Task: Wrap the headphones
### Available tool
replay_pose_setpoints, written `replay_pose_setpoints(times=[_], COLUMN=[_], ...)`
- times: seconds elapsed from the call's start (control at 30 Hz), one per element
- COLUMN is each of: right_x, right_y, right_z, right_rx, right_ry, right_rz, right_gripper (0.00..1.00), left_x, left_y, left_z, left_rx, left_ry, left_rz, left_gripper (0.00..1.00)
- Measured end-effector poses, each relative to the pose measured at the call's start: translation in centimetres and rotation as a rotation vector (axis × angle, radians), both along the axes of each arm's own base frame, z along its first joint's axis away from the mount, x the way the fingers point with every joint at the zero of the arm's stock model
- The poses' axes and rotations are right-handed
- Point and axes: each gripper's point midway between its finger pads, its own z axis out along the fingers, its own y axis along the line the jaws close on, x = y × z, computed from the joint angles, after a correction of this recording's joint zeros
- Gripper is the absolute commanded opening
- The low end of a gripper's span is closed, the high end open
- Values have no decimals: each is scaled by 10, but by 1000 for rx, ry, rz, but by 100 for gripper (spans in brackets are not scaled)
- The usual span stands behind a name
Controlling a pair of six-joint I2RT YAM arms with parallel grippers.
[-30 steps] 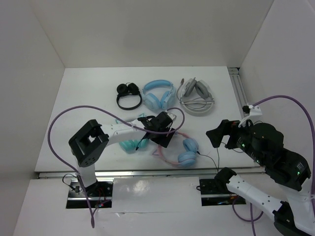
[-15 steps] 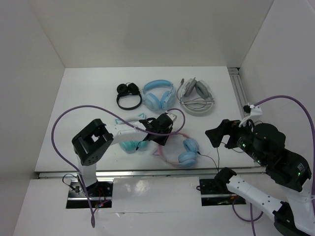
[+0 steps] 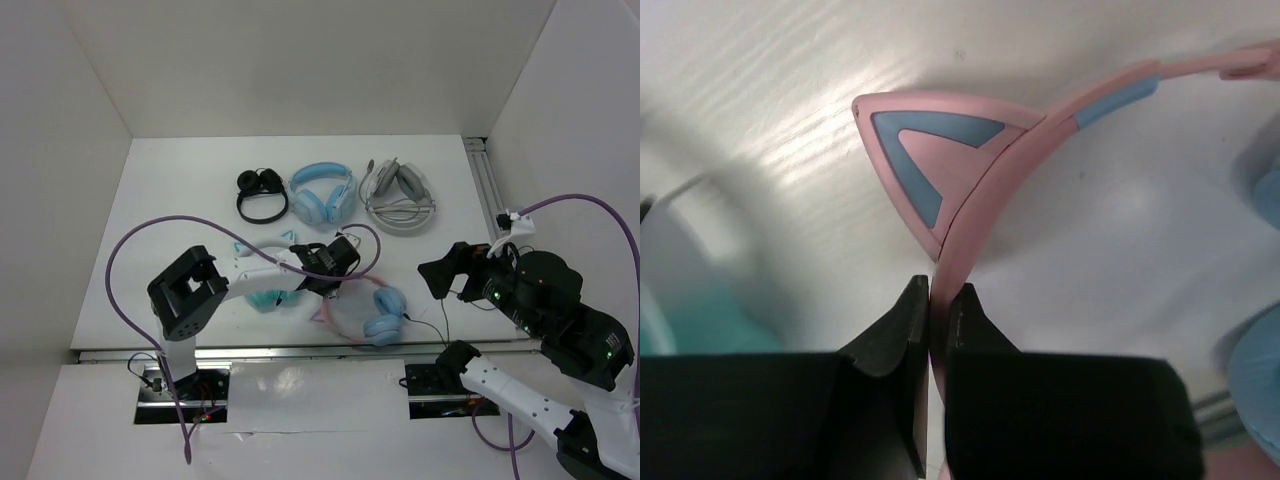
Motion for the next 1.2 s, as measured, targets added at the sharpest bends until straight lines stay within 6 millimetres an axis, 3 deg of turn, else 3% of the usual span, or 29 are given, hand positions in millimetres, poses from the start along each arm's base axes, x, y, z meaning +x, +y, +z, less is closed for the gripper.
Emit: replay_pose_setpoints(times=[0.1, 0.2, 0.27, 0.37, 0.47, 0.53, 0.57, 0.7, 0.73, 0.8, 0.87, 1.03, 1.2], right_x=[-2, -11, -21, -31, -25, -14, -7, 27, 34, 50, 68, 117, 141], right_y=[-3, -9, -16, -24, -12, 7, 20, 73, 81, 93, 106, 134, 148], right_z=[7, 29, 49, 75, 82, 76, 71, 49, 40, 26, 21, 12, -7], right_rx=[21, 95, 158, 240, 264, 245, 226, 125, 103, 52, 5, -104, -165], right_ry=[-31, -132, -228, -350, -401, -402, -393, -431, -435, -441, -454, -472, -452], right_rz=[-7, -1, 7, 10, 48, 107, 142, 317, 336, 358, 377, 384, 396], right_gripper=[100, 100, 100, 100, 100, 100, 100, 100, 100, 100, 94, 94, 81], left_x=[-5, -3, 3, 13, 25, 32, 35, 42, 40, 35, 33, 28, 15], left_y=[5, 11, 14, 33, 68, 112, 144, 257, 279, 302, 309, 310, 303], left_z=[27, 76, 122, 208, 285, 317, 329, 348, 346, 342, 337, 328, 339], left_rx=[61, 95, 64, 26, -57, -85, -79, 19, 50, 94, 97, 40, -42], left_ry=[-4, -49, -104, -214, -344, -393, -420, -490, -493, -480, -448, -387, -397], left_rz=[27, 61, 95, 200, 318, 411, 482, 710, 753, 784, 772, 727, 673], left_gripper=[0, 0, 0, 0, 0, 0, 0, 0, 0, 0, 0, 0, 0])
